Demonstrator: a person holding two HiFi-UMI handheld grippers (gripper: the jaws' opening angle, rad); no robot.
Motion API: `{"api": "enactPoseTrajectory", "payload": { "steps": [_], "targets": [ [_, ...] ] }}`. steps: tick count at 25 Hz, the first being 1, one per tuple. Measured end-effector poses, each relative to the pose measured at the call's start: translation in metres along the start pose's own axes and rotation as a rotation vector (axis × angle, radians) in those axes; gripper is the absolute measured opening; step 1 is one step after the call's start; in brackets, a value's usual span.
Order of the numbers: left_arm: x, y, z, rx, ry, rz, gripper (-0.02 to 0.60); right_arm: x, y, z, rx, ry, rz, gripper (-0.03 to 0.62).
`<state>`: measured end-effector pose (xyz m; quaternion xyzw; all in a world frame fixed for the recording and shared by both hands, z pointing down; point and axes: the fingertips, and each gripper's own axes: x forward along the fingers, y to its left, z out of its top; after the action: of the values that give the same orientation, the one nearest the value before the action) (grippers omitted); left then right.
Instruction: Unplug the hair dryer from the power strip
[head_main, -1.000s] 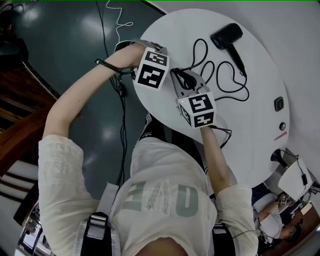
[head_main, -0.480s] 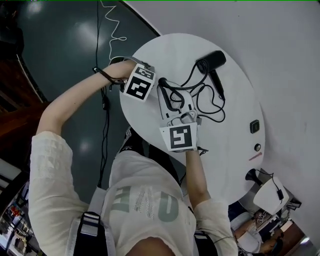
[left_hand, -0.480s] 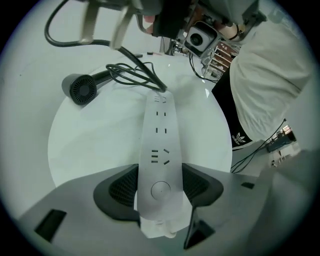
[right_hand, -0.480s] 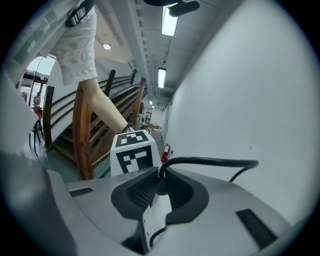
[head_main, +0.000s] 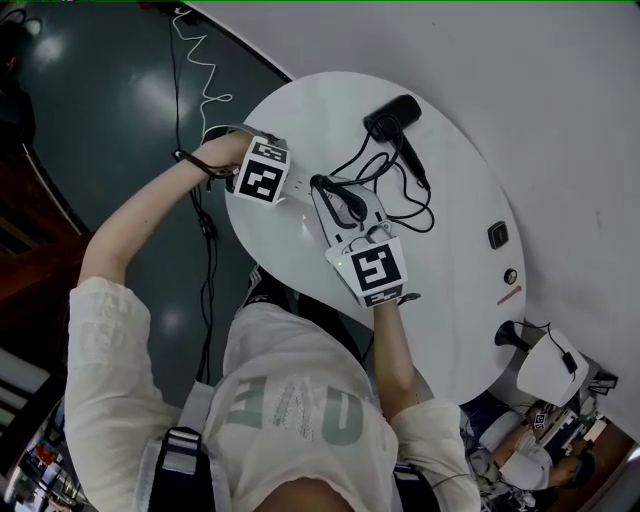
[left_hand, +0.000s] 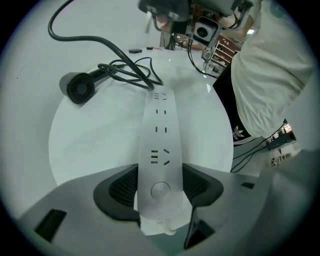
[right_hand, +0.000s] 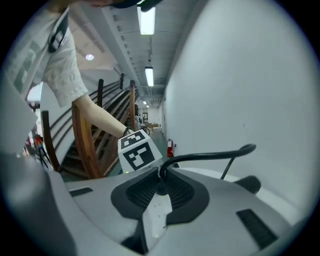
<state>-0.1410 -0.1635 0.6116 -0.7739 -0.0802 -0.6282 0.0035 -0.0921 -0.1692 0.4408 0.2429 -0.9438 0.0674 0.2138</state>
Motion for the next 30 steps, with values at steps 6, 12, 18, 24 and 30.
{"api": "enactPoseTrajectory", "payload": {
  "steps": [6,12,18,24,30],
  "targets": [
    [0.001,-0.001,-0.001,0.005,0.034,0.001,0.259,-0.029,0.01,-0.055,0.293,0.102,0.166,0.051],
    [0.005,-0.002,-0.001,0.008,0.057,-0.003,0.259,-0.064,-0.02,-0.105,0.576,0.074,0.047,0.054],
    [0.005,-0.001,-0.003,0.009,0.087,-0.003,0.259,-0.086,-0.028,-0.164,0.753,0.144,-0.057,0.055],
    [0.007,-0.002,-0.003,0.003,0.107,0.003,0.259,-0.103,-0.035,-0.189,0.771,0.129,-0.142,0.059],
    [0.006,-0.002,-0.005,0.004,0.123,0.006,0.259,-0.111,-0.035,-0.196,0.708,0.175,-0.186,0.137]
  ]
}}
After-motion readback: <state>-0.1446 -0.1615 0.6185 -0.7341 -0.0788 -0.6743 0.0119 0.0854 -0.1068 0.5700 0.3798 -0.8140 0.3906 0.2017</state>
